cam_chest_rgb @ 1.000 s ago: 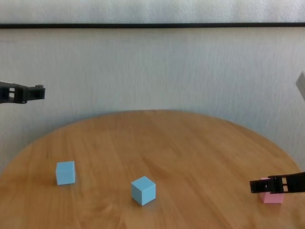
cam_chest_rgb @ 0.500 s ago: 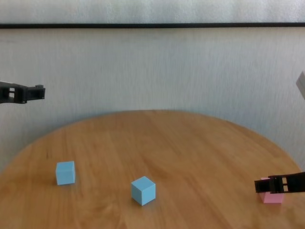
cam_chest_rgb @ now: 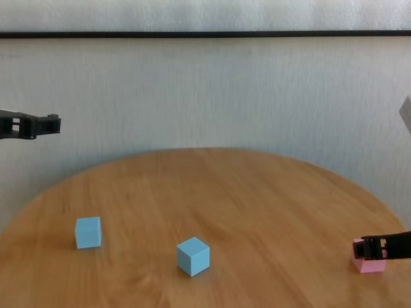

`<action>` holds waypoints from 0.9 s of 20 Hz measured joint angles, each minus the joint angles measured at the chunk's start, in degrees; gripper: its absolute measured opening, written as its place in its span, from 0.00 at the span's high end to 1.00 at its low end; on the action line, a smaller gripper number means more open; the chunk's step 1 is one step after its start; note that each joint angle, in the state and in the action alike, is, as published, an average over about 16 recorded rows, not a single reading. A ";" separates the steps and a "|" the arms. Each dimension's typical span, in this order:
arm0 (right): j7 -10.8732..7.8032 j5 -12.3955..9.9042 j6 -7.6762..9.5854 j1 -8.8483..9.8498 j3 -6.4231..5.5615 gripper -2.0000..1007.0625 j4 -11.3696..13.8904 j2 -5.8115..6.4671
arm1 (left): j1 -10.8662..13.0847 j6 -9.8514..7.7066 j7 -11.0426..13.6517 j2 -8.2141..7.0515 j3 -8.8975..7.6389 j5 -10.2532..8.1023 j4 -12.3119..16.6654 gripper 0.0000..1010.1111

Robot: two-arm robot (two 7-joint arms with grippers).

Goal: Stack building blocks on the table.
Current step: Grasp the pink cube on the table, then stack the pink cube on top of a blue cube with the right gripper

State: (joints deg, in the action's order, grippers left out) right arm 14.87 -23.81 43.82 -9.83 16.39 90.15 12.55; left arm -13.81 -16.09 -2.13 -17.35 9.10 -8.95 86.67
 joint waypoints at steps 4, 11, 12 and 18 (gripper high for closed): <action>0.00 -0.02 -0.01 0.01 0.00 0.59 0.02 0.02 | 0.00 0.00 0.00 0.00 0.00 0.00 0.00 0.01; -1.04 0.18 -0.67 0.00 0.22 0.64 0.16 0.58 | 0.00 0.00 0.00 0.00 0.00 0.00 0.00 0.01; -1.63 0.30 -1.08 -0.03 0.35 0.64 0.28 0.94 | 0.00 0.00 0.00 0.00 0.00 0.00 0.00 0.01; -8.40 1.35 -5.10 -0.84 2.03 0.64 1.24 4.72 | 0.00 0.00 0.00 0.00 0.00 0.00 0.00 0.01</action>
State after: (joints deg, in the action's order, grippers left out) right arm 6.47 -22.47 38.72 -10.67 18.42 91.39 17.27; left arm -13.82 -16.09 -2.13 -17.35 9.10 -8.95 86.67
